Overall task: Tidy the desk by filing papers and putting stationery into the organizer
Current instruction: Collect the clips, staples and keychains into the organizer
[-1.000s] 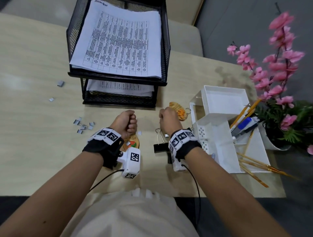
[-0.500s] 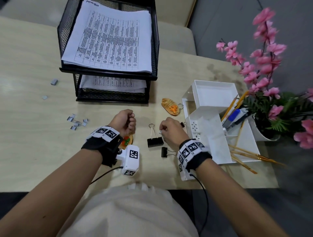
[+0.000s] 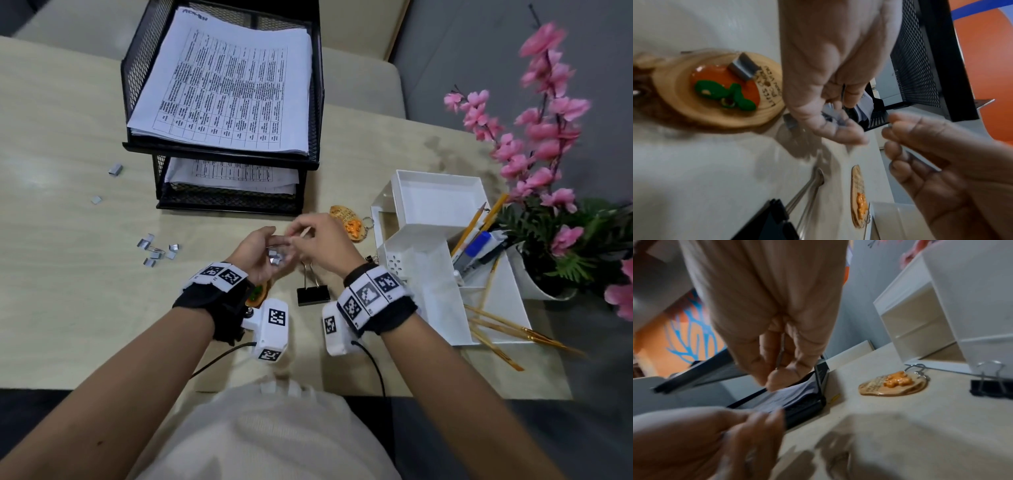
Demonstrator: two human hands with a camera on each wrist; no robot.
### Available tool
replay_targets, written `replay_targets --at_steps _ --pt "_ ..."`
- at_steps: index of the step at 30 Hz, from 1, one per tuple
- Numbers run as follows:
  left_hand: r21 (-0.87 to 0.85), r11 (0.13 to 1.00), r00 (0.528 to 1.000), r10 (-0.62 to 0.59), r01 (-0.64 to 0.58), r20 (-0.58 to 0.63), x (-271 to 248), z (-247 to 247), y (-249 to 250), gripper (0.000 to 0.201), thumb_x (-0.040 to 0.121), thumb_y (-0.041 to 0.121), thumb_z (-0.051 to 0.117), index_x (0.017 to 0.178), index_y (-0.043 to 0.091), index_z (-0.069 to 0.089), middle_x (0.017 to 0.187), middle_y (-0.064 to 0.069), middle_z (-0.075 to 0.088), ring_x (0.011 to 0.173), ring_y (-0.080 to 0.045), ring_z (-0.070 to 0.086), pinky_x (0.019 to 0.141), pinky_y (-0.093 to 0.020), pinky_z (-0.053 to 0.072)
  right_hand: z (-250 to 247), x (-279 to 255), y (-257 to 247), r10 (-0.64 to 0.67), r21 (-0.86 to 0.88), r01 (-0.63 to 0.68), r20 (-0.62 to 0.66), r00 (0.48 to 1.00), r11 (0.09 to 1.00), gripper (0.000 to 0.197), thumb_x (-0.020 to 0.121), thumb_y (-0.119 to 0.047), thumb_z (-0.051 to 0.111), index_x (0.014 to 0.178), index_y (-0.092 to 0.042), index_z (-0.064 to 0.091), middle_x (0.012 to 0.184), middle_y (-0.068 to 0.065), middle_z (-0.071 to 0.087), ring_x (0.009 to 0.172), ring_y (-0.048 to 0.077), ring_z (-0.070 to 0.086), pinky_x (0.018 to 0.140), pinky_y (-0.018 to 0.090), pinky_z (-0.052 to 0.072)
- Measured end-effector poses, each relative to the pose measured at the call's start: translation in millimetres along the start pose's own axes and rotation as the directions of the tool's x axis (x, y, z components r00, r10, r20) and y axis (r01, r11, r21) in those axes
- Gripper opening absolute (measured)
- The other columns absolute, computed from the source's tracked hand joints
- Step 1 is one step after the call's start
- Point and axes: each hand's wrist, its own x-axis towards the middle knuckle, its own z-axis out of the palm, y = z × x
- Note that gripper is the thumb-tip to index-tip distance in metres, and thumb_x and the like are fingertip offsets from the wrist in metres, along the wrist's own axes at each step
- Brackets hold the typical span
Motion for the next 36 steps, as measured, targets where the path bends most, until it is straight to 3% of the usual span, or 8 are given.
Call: replay_targets --at_steps 7,14,16,18,20,26,31,36 --pt "0.064 0.998 0.997 0.001 0.004 -0.071 -2 -20 29 0.046 0.098 0.028 0.029 0.053 0.020 0.030 0.031 0.006 0.026 0.022 -0.004 0.023 0.024 -0.011 0.013 -11 78 23 0.168 -0.268 -0.206 -0.159 0.973 0.941 0.033 0.079 0.003 0.049 0.106 0.000 0.067 0.111 0.021 0.067 0.107 0.035 0.060 0.087 0.031 0.045" --pt "0.414 0.910 0.953 0.133 -0.008 -0.273 -7 -38 47 0.040 0.100 0.014 0.025 0.060 0.013 0.033 0.032 0.002 0.027 0.019 -0.005 0.021 0.028 -0.004 0.013 7 86 37 0.156 -0.420 -0.195 -0.126 0.980 0.886 0.027 0.087 0.007 0.040 0.111 0.008 0.052 0.119 0.026 0.050 0.106 0.041 0.052 0.082 0.038 0.039" --pt "0.619 0.782 0.917 0.195 0.069 -0.349 -3 -39 48 0.035 0.097 0.005 0.032 0.064 0.003 0.046 0.035 -0.007 0.040 0.022 -0.014 0.040 0.032 -0.006 0.020 5 80 41 0.167 -0.492 -0.193 -0.098 0.981 0.849 0.022 0.088 0.006 0.044 0.106 0.008 0.056 0.118 0.025 0.047 0.104 0.041 0.053 0.084 0.040 0.041" --pt "0.833 0.541 0.893 0.309 0.118 -0.327 -1 -29 43 0.024 0.093 0.005 0.041 0.083 -0.009 0.057 0.068 -0.025 0.063 0.071 -0.030 0.071 0.046 -0.019 0.039 1 66 42 0.192 -0.517 -0.201 -0.072 0.979 0.832 0.020 0.086 0.006 0.045 0.099 0.005 0.061 0.113 0.024 0.052 0.100 0.037 0.056 0.079 0.036 0.043" --pt "0.949 0.282 0.877 0.409 0.140 -0.251 1 -21 38 0.030 0.095 0.015 0.042 0.106 -0.007 0.059 0.113 -0.029 0.061 0.110 -0.039 0.058 0.076 -0.034 0.047 -2 49 41 0.194 -0.449 -0.223 -0.112 0.975 0.865 0.021 0.084 0.007 0.043 0.083 -0.005 0.061 0.097 0.017 0.059 0.088 0.030 0.058 0.064 0.028 0.039" --pt "0.917 -0.329 0.894 0.444 0.226 -0.062 12 -2 22 0.049 0.093 0.042 0.041 0.124 0.005 0.050 0.124 -0.019 0.052 0.111 -0.035 0.054 0.087 -0.037 0.046 -40 -22 41 0.251 0.002 -0.259 -0.249 0.935 0.966 0.017 0.086 0.002 0.055 0.095 -0.002 0.069 0.096 0.004 0.060 0.081 0.014 0.055 0.073 0.013 0.047" --pt "0.787 -0.568 0.934 0.356 0.241 -0.030 5 18 9 0.035 0.086 0.017 0.054 0.116 0.001 0.059 0.123 -0.017 0.059 0.108 -0.033 0.059 0.087 -0.034 0.048 -68 -92 59 0.306 -0.078 -0.364 -0.396 0.866 0.928 0.020 0.085 0.003 0.055 0.095 -0.002 0.072 0.100 0.013 0.071 0.087 0.014 0.059 0.088 0.025 0.047" --pt "0.839 -0.498 0.917 0.399 0.222 -0.005 0 20 -1 0.026 0.085 0.017 0.049 0.101 0.003 0.064 0.109 -0.015 0.065 0.097 -0.031 0.061 0.081 -0.031 0.046 -61 -132 88 0.451 -0.162 -0.573 -0.463 0.763 0.803 0.024 0.082 0.006 0.051 0.083 -0.002 0.073 0.096 0.018 0.071 0.095 0.029 0.063 0.084 0.026 0.046"
